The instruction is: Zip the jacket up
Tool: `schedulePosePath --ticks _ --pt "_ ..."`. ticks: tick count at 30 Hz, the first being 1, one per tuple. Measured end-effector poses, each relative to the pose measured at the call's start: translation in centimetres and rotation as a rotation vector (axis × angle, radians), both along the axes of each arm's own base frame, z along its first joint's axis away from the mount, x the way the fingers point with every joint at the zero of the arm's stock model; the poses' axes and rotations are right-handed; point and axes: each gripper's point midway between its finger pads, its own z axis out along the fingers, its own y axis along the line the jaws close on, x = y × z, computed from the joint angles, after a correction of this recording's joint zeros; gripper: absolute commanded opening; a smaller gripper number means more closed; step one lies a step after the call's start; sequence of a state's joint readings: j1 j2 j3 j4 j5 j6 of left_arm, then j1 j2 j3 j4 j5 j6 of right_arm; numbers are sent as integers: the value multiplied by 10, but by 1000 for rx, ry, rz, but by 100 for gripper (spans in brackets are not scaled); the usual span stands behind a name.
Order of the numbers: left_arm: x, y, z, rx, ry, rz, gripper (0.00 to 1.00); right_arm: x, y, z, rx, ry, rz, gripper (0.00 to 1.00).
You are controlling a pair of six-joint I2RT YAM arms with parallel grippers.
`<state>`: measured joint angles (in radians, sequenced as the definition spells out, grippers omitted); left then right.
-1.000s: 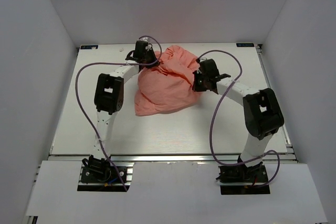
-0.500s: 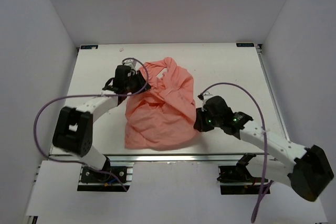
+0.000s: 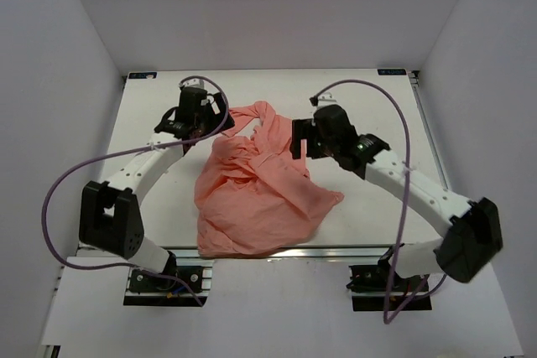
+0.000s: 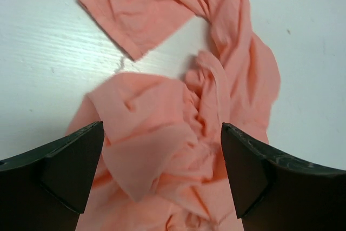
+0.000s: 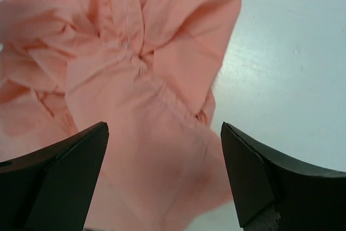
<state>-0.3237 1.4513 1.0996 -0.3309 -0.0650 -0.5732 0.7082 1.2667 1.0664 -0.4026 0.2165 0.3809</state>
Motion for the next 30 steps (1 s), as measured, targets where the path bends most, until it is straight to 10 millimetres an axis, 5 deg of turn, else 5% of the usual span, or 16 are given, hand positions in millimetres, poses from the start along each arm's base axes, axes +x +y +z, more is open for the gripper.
schedulePosePath --ticks 4,10,17,21,22,23,26,30 --pt "26 7 -14 55 52 60 98 47 17 -8 -18 28 -41 89" --pt "49 15 -76 121 205 95 98 104 43 -43 -81 90 -69 89" --pt "83 7 -123 125 296 76 96 131 58 -97 -156 158 -76 88" --pt "92 -2 -137 98 306 31 65 134 59 -124 -191 195 -82 74" --pt "93 -6 -136 80 300 13 55 134 58 -130 -198 202 -82 54" --pt "94 -11 -136 62 297 -11 35 134 58 -134 -206 205 -78 39" --pt "98 -24 -130 18 263 -78 0 138 59 -140 -202 204 -82 5" --pt "107 -38 -118 -18 196 -153 0 149 61 -128 -180 153 -87 0"
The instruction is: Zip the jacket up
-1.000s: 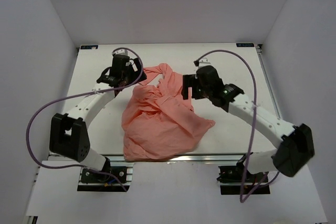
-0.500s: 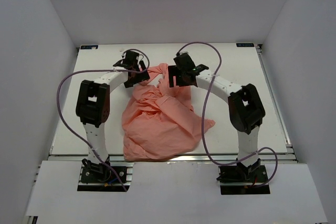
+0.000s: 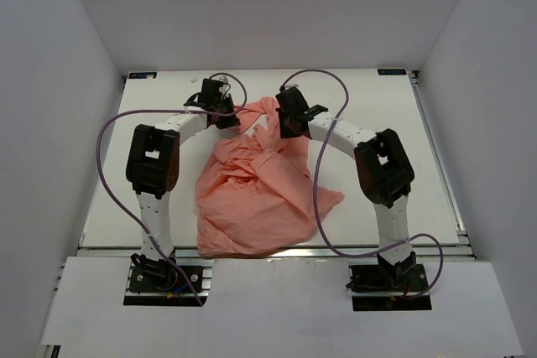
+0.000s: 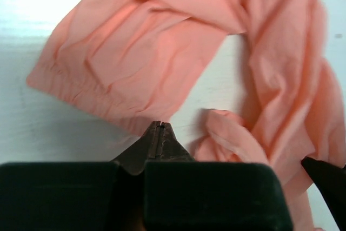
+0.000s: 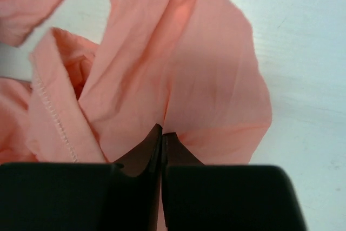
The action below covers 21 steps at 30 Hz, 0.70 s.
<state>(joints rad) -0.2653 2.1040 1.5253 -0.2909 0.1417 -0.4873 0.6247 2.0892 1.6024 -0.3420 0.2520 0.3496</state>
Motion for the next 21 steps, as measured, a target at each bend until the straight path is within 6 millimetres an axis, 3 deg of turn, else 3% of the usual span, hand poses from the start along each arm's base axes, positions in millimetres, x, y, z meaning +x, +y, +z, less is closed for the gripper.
schedulePosePath --ticks 3,6,8,11,14,16,19,21 --pt "7 -8 22 -32 -79 -47 0 7 -3 27 5 -69 20 0" --pt "7 -12 79 -72 -219 -82 0 8 -9 87 35 -192 45 0" --pt "1 -13 138 -104 -348 -97 0 1 -17 146 79 -311 61 0" --pt "-19 -12 254 -169 -614 -125 0 -19 -32 250 173 -529 82 0" --pt "-59 -5 358 -226 -859 -154 0 -55 -54 347 270 -742 114 0" --pt "-88 -1 407 -257 -978 -173 0 -80 -64 392 322 -842 158 0" --pt "-121 3 440 -297 -1063 -196 0 -111 -64 450 386 -961 269 0" --pt "-135 5 435 -316 -1062 -200 0 -128 -58 487 429 -1030 361 0"
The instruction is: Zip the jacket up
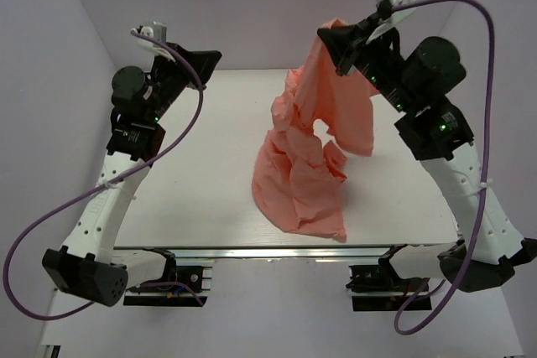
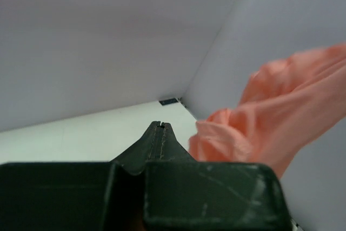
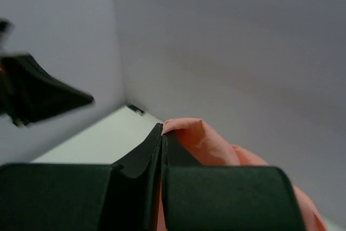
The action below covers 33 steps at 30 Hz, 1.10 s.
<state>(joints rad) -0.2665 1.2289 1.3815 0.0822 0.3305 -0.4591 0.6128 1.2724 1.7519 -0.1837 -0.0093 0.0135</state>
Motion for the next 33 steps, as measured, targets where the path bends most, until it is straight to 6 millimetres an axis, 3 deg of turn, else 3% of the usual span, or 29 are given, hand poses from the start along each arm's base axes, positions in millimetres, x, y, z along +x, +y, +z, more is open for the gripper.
schedulePosePath --ticks 3,4,8,9,10,12,13,14,16,18,21,23,26,29,33 --pt "-9 3 -28 -4 67 3 0 -24 9 56 28 -134 116 0" --pt "-9 4 -38 -2 95 7 0 -29 12 67 35 -164 143 0" --pt "-6 7 -68 7 192 34 4 -58 16 145 134 -361 250 0" --pt "-6 8 -73 10 211 42 9 -64 16 155 155 -393 274 0" --pt "-6 9 -76 15 226 47 31 -69 17 161 173 -412 293 0" --pt "-9 11 -84 27 249 52 49 -72 19 163 193 -414 316 0" --pt "-11 11 -89 30 262 49 69 -69 20 157 195 -398 315 0" --pt "-14 11 -97 34 277 44 84 -64 20 149 192 -373 303 0" --pt "-23 8 -120 53 326 14 97 -46 19 121 182 -288 238 0" --pt "-33 1 -151 68 394 -39 98 -20 12 75 159 -167 120 0" --pt "-53 -15 -208 100 527 -146 98 15 -5 -20 81 35 -72 0" --pt "-75 -28 -252 133 644 -218 98 31 -20 -97 -2 176 -197 0" --pt "-113 -42 -308 175 805 -302 98 33 -40 -184 -114 336 -314 0" --pt "-146 -45 -346 189 923 -351 98 24 -62 -237 -181 445 -403 0" --pt "-161 -51 -362 192 981 -378 98 10 -79 -264 -176 503 -452 0"
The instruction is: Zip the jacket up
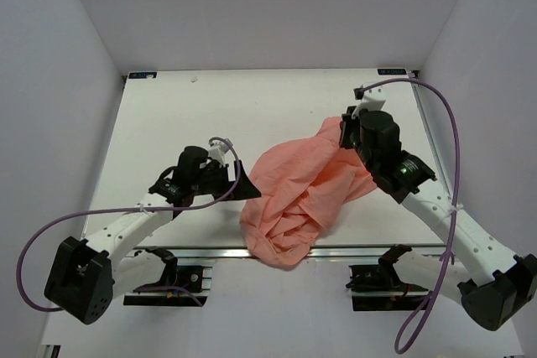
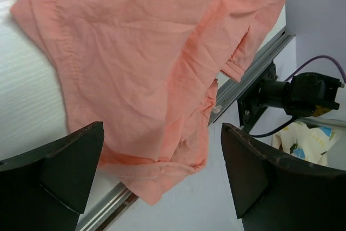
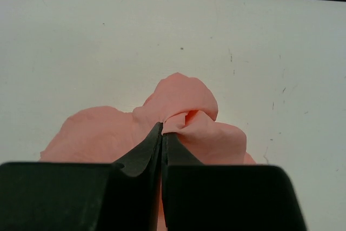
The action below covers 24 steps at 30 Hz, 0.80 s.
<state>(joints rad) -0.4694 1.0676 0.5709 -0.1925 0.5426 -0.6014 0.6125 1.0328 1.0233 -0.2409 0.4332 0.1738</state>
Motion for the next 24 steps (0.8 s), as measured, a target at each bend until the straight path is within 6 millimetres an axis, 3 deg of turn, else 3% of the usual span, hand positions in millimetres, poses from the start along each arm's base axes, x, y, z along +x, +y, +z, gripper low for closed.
schedulePosePath --ticks 7,11,15,18,24 --pt "-5 -16 -32 125 88 -30 98 -10 -5 -13 25 37 -18 0" --pt "-18 0 -55 257 158 14 98 -13 -10 -18 16 53 -32 0" --pt "-30 22 -59 344 194 76 98 -17 -14 -22 11 56 -41 0" --pt "-36 27 -57 339 198 91 98 -21 -18 -23 11 54 -47 0" --pt "-58 25 -79 314 294 48 98 -23 -21 -28 4 62 -53 0"
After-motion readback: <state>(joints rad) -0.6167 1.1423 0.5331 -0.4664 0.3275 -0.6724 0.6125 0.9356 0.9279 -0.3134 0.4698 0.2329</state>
